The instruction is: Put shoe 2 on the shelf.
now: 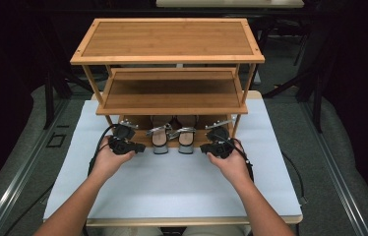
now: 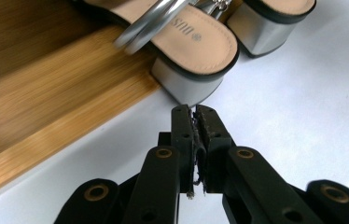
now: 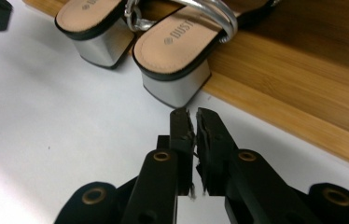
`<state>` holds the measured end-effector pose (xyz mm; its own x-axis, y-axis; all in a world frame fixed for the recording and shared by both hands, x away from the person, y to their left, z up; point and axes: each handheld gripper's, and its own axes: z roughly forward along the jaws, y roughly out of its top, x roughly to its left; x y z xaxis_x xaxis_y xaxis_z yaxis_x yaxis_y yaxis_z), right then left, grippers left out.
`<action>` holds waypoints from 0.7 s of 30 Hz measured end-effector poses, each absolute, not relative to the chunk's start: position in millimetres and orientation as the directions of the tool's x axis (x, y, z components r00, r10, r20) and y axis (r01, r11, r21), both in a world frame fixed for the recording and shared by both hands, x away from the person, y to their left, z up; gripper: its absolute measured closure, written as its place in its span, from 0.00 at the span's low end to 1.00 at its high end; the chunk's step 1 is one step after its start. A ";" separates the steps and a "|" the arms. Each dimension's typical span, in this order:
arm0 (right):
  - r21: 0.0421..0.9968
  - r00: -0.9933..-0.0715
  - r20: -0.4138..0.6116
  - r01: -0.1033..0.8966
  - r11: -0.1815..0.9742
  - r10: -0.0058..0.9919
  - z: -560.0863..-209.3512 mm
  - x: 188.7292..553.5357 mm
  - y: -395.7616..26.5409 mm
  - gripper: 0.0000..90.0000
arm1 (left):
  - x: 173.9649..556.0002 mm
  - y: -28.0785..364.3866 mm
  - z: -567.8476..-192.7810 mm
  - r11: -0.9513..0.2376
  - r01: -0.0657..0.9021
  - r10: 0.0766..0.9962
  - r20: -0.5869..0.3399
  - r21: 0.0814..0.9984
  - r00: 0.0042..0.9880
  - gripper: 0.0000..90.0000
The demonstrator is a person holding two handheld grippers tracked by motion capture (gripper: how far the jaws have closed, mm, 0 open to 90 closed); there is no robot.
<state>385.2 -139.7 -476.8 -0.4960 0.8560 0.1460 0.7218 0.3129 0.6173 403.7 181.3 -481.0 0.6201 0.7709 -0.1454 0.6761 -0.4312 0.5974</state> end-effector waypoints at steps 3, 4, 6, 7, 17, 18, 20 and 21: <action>0.614 -0.511 0.149 0.719 0.326 0.846 -477.4 380.0 -145.1 0.94 | 398.2 189.4 -480.0 -0.427 0.676 0.774 -0.143 0.601 0.617 0.96; 0.616 -0.503 0.138 0.718 0.324 0.853 -477.8 377.3 -147.2 0.94 | 396.9 192.5 -480.1 -0.428 0.675 0.775 -0.141 0.601 0.617 0.96; 0.619 -0.494 0.133 0.718 0.317 0.859 -477.9 372.0 -151.9 0.94 | 394.2 197.5 -481.5 -0.419 0.678 0.779 -0.144 0.605 0.610 0.95; 0.619 -0.495 0.134 0.718 0.317 0.859 -478.0 370.8 -153.0 0.94 | 392.7 201.2 -482.9 -0.417 0.678 0.780 -0.145 0.605 0.608 0.95; 0.634 -0.484 0.115 0.708 0.311 0.867 -489.3 342.7 -168.7 0.93 | 376.7 228.8 -499.1 -0.365 0.702 0.801 -0.178 0.612 0.572 0.93; 0.632 -0.467 0.089 0.709 0.313 0.880 -489.9 340.4 -168.6 0.93 | 375.1 230.6 -500.9 -0.364 0.701 0.802 -0.177 0.613 0.571 0.93; 0.638 -0.508 0.156 0.707 0.306 0.847 -493.0 338.1 -173.4 0.92 | 371.0 234.6 -504.6 -0.359 0.702 0.806 -0.175 0.615 0.565 0.92; 0.639 -0.482 0.129 0.709 0.299 0.866 -494.5 335.1 -173.7 0.92 | 369.0 236.5 -506.0 -0.355 0.703 0.808 -0.175 0.616 0.562 0.92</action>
